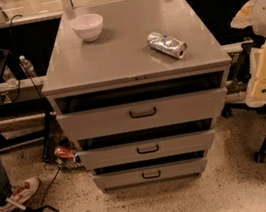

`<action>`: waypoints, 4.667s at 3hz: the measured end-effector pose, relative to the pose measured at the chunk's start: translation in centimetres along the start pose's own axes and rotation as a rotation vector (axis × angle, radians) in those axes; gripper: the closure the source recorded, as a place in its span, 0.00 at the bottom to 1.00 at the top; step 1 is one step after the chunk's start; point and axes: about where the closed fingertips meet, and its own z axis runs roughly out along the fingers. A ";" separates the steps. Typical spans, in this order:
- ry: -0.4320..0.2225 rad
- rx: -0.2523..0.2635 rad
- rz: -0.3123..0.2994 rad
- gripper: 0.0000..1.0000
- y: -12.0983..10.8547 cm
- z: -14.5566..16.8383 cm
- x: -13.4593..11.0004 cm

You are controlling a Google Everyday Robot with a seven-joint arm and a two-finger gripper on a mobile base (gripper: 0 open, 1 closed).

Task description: Open middle drawer

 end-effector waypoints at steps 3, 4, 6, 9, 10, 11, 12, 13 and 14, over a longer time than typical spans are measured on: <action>-0.017 -0.051 -0.033 0.00 1.6 3.5 0.4; -0.028 -0.112 -0.051 0.00 4.4 6.8 1.3; -0.011 -0.122 -0.049 0.00 5.4 9.3 2.3; 0.042 -0.109 -0.019 0.00 10.0 21.9 5.3; 0.042 -0.109 -0.019 0.00 10.0 21.9 5.3; 0.026 -0.104 -0.024 0.00 10.1 22.5 5.2; 0.019 -0.121 -0.038 0.00 11.0 28.0 5.0; -0.009 -0.137 -0.052 0.00 11.4 32.7 4.8; -0.063 -0.155 -0.052 0.00 11.1 38.1 4.2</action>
Offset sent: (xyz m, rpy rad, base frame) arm -0.0013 0.0028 -0.0253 0.0115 0.0304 0.0302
